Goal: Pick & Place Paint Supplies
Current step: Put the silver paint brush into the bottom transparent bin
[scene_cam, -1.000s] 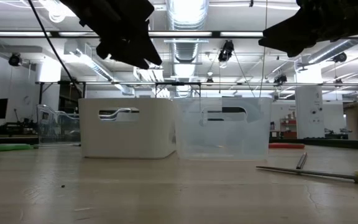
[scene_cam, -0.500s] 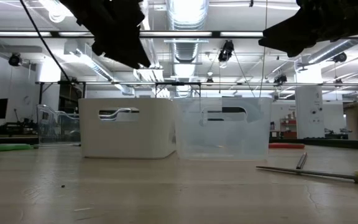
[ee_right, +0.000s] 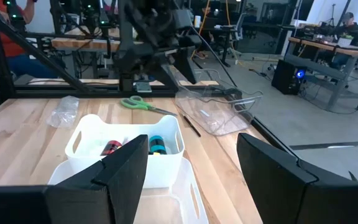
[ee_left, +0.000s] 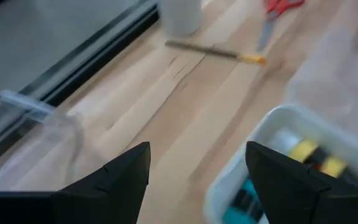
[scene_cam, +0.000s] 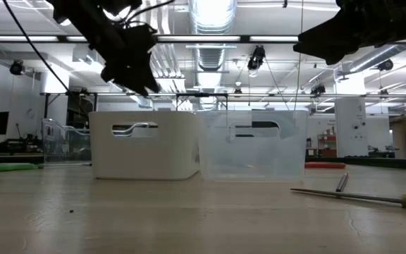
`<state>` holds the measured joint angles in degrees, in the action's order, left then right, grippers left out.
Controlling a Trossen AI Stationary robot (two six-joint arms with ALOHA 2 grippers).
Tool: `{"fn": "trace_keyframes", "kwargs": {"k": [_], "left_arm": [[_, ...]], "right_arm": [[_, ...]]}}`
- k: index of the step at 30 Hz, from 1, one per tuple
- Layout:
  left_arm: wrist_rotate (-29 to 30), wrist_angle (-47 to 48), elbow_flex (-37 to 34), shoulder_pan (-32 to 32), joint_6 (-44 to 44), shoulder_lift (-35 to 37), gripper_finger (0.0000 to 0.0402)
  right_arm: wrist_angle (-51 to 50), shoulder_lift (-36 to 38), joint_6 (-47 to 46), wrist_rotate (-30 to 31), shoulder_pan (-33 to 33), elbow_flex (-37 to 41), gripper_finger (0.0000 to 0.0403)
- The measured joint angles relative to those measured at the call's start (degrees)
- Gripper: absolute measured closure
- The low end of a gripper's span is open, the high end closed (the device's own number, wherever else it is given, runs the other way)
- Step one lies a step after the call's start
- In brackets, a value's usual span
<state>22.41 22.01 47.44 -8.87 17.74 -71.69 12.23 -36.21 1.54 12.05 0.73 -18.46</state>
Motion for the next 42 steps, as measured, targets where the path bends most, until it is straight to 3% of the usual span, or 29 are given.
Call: {"fn": "trace_keyframes", "kwargs": {"k": [5, 10, 24, 26, 31, 35, 42], "left_arm": [[-0.8, 4.0, 0.0, -5.9, -1.7, 0.4, 0.0135], [-7.8, 5.2, -1.5, -9.8, -5.5, 0.3, 0.0135], [-9.7, 9.3, -1.7, -14.5, -0.2, 0.3, 0.0135], [-9.6, 9.9, -0.1, -14.5, 5.6, 0.3, 0.0135], [-8.1, 19.0, 4.7, -14.4, 31.6, 0.3, 0.0135], [-6.0, 21.6, 4.4, -11.4, 37.8, 0.2, 0.0136], [8.9, 18.6, 0.9, 1.9, 53.8, -0.7, 0.0165]], "right_arm": [[0.0, 0.0, 0.0, 0.0, 0.0, 0.0, 0.0159], [0.0, 0.0, 0.0, 0.0, 0.0, 0.0, 0.0159], [0.0, 0.0, 0.0, 0.0, 0.0, 0.0, 0.0159], [0.0, 0.0, 0.0, 0.0, 0.0, 0.0, 0.0159], [0.0, 0.0, 0.0, 0.0, 0.0, 0.0, 0.0159], [0.0, 0.0, 0.0, 0.0, 0.0, 0.0, 0.0159], [0.0, 0.0, 0.0, 0.0, 0.0, 0.0, 0.0159]]}}
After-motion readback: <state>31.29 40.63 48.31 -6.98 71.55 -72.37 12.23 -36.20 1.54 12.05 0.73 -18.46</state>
